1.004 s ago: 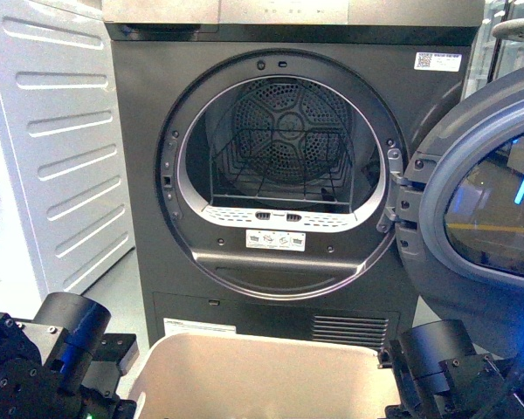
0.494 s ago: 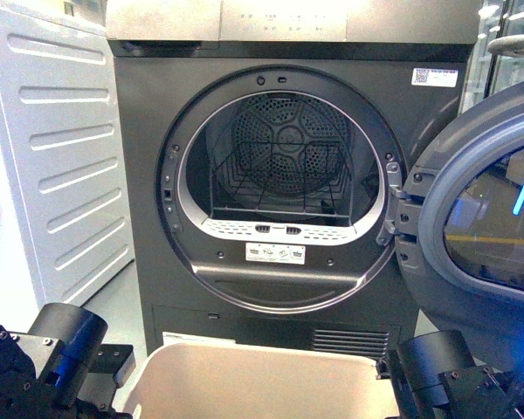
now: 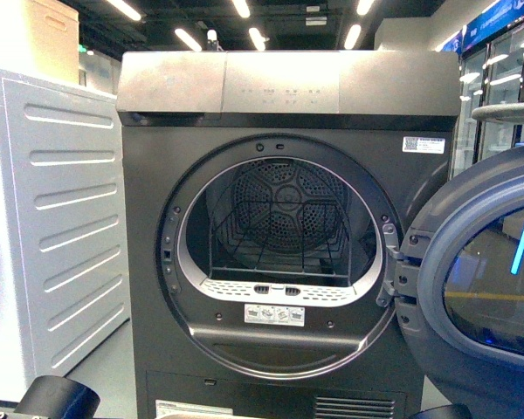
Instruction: Move hamper under clothes hanger
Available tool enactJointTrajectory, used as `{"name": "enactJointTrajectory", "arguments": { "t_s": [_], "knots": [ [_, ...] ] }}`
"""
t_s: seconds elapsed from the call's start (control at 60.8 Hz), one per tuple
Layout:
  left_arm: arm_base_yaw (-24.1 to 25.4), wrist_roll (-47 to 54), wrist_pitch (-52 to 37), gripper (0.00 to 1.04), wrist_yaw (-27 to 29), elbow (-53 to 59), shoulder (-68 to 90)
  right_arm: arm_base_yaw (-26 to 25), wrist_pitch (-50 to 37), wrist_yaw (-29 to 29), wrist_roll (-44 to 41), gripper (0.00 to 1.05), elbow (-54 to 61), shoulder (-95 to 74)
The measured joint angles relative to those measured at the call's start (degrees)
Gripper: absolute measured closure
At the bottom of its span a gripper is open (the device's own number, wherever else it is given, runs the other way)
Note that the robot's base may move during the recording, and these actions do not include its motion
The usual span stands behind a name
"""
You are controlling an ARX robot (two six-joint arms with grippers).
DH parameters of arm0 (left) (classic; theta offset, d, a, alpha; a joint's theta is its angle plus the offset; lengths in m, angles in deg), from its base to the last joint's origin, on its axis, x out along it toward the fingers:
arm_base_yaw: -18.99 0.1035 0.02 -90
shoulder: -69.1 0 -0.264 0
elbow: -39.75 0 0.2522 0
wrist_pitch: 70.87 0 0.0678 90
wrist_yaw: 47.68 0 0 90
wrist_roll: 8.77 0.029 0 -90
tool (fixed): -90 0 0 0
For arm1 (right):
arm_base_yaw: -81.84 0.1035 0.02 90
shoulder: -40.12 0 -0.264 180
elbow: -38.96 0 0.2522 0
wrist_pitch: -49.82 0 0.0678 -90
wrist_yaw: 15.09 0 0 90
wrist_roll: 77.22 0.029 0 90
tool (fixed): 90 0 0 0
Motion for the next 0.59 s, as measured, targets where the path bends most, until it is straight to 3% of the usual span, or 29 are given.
{"name": "enactJointTrajectory", "arguments": {
  "t_s": [0.428, 0.592],
  "knots": [
    [1.8, 0.0, 0.0, 1.0, 1.5, 0.3, -0.1, 1.8, -0.2, -0.9, 0.0, 1.02, 0.0, 0.1],
    [0.5, 0.0, -0.1, 1.0, -0.2, 0.3, -0.2, 0.0, -0.2, -0.1, 0.0, 1.02, 0.0, 0.3]
  ]
}}
